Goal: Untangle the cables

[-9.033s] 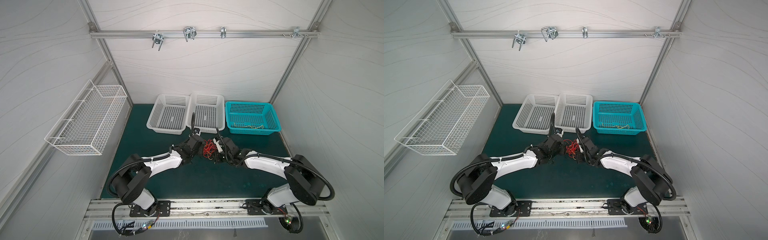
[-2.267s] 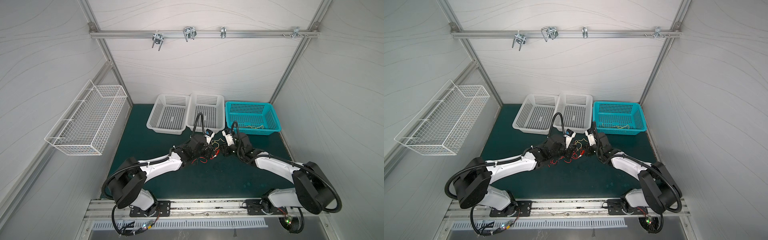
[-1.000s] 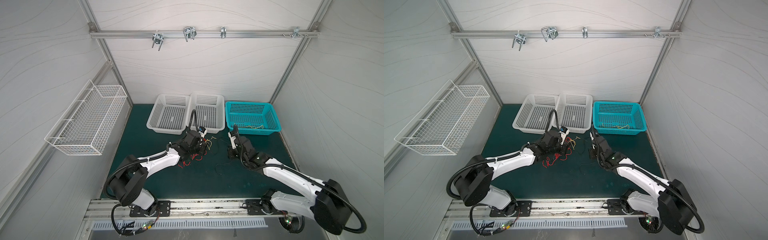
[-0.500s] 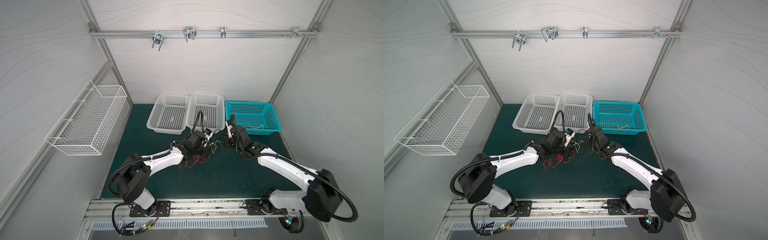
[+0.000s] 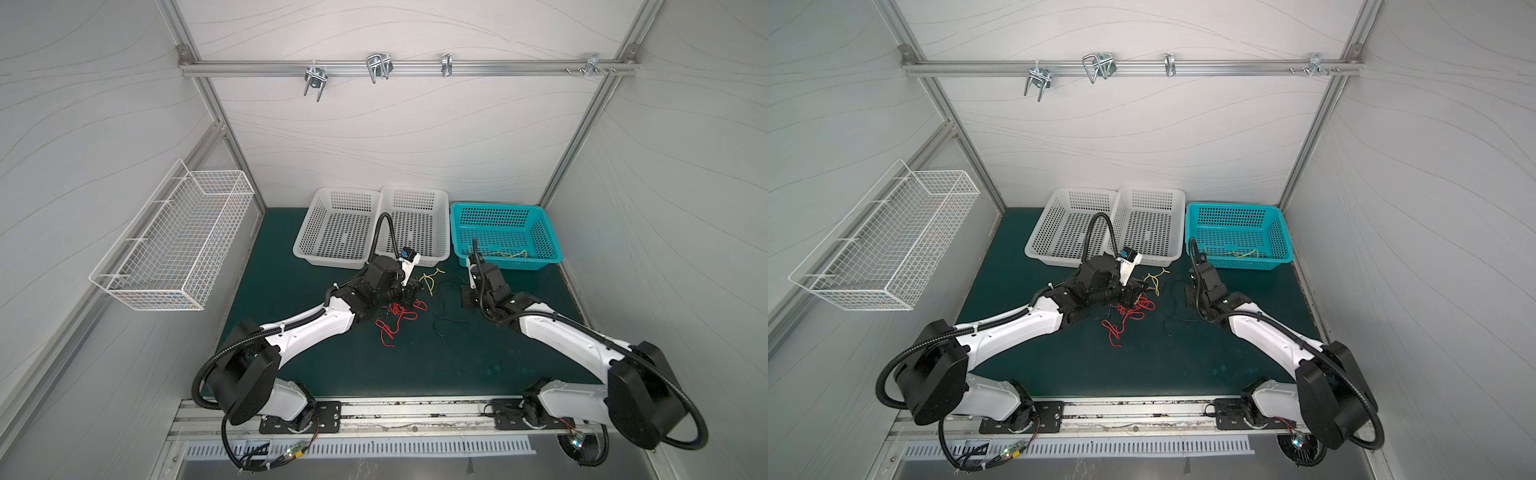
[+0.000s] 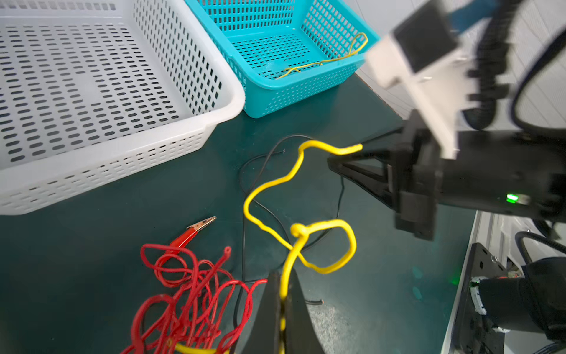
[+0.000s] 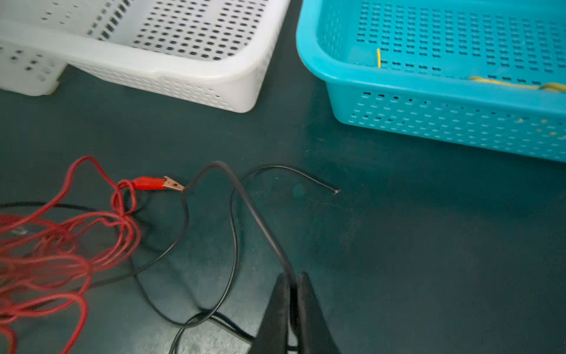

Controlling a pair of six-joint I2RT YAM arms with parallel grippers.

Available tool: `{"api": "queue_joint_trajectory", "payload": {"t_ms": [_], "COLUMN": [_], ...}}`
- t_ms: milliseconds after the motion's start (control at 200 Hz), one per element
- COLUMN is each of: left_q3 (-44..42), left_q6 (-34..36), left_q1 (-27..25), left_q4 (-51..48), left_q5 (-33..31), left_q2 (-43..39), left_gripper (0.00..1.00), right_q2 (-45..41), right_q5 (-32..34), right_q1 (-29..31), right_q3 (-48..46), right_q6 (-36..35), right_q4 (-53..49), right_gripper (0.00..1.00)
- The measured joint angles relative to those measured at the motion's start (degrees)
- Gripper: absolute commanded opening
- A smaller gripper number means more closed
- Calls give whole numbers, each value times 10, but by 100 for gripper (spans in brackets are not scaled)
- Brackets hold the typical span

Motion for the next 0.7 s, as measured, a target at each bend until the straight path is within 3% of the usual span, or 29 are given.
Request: {"api": "queue_joint_trajectory", "payload": {"t_ms": [180,315,495,700], "left_q3": [0,0,0,0], "left_q6": [-15,-19,-26,-28], "left_q1": [1,1,1,1], "left_q4": [12,13,22,24], "left_q5": [3,10,19,29], "left_q2": [22,33,33,33], "left_gripper": [0,0,0,0], "right_q2": [-118,-161,-121,-28], "right_q5": [-59,-127,-217,-254], "right_q1": [0,0,6,30], "right_q3": [-29,-27,-10,13], "right_q6": [-20,-31,-18,2], "right_q4": [23,36,63,103], "right_gripper": [26,33,35,35]}}
